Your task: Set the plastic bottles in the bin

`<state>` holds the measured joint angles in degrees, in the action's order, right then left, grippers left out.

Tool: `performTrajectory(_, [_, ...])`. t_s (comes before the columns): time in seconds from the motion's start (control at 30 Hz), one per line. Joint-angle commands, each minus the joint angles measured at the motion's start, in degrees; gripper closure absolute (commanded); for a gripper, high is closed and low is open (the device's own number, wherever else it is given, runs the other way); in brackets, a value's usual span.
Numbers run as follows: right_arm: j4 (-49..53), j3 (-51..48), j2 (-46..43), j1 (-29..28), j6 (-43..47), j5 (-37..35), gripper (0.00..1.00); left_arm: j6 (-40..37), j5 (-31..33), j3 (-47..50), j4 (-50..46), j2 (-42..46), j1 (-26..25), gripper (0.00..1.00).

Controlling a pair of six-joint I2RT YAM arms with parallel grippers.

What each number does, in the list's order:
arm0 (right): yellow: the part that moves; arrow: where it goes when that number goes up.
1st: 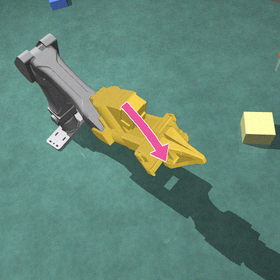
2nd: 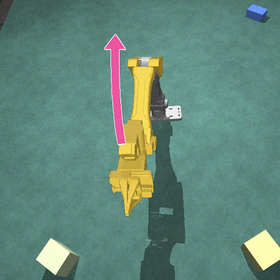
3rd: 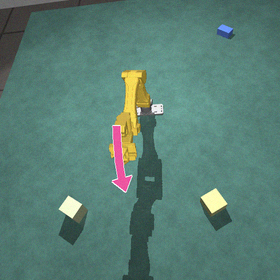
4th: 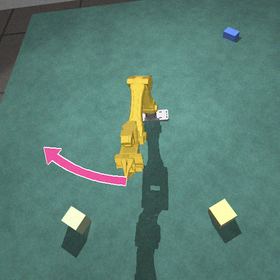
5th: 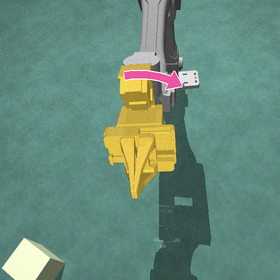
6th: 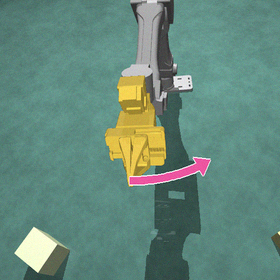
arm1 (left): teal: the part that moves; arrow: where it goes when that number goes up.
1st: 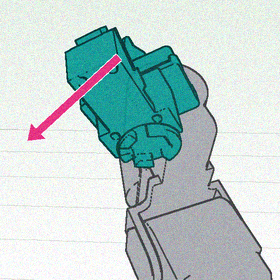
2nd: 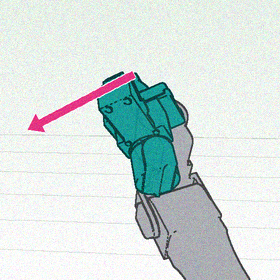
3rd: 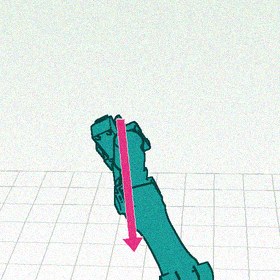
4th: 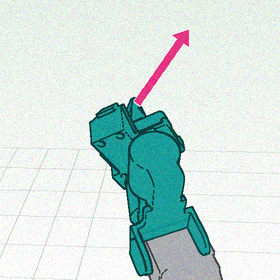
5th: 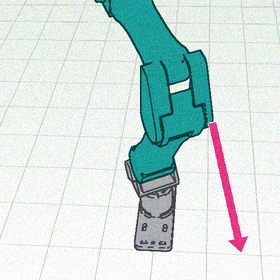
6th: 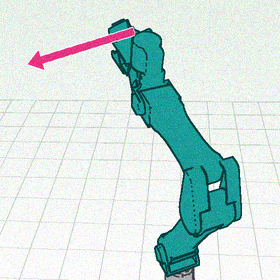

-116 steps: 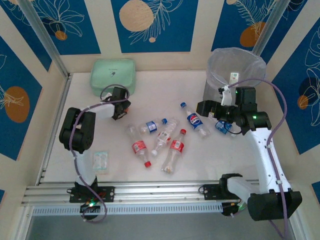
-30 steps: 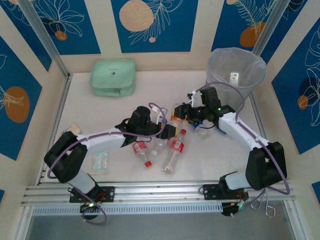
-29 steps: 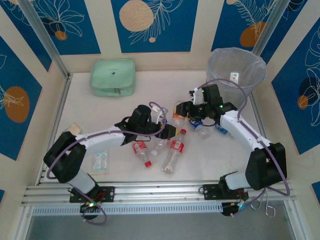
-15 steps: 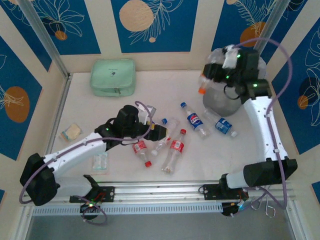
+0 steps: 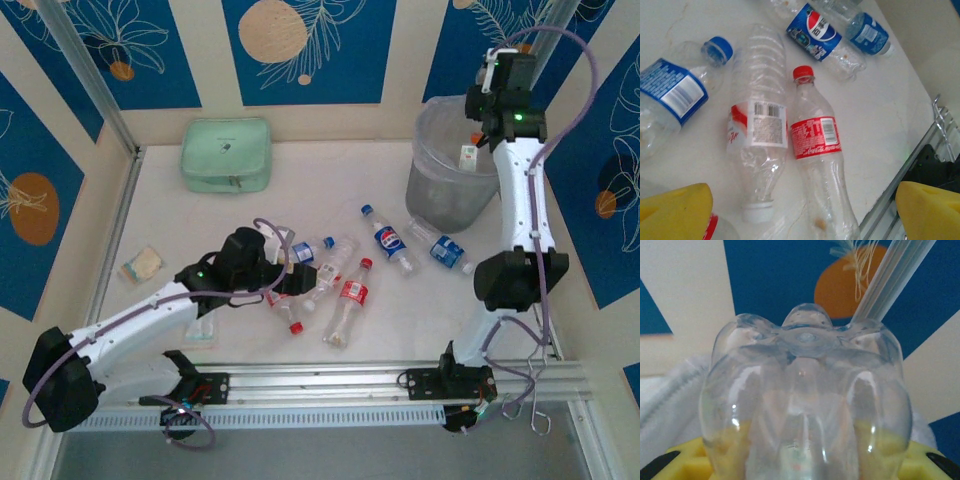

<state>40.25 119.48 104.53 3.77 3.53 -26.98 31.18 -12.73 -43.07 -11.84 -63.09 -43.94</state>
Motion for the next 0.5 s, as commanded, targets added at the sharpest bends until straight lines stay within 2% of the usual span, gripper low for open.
performTrajectory(0.0, [0.7,-0.9,1.6,0.4,2.2,-4.8,1.0,1.0,2.3,0.2,-3.6,0.6,0.6,0.06])
performTrajectory(0.23, [10.3,3.7,8.8,3.0,-1.2,-2.5,1.0,2.6,4.0,1.8,-4.9,0.1,0.7,0.05])
performTrajectory(0.47, [18.7,6.8,14.5,5.7,-4.7,4.3,1.0,1.5,1.5,0.0,-6.0,-2.3,0.9,0.04])
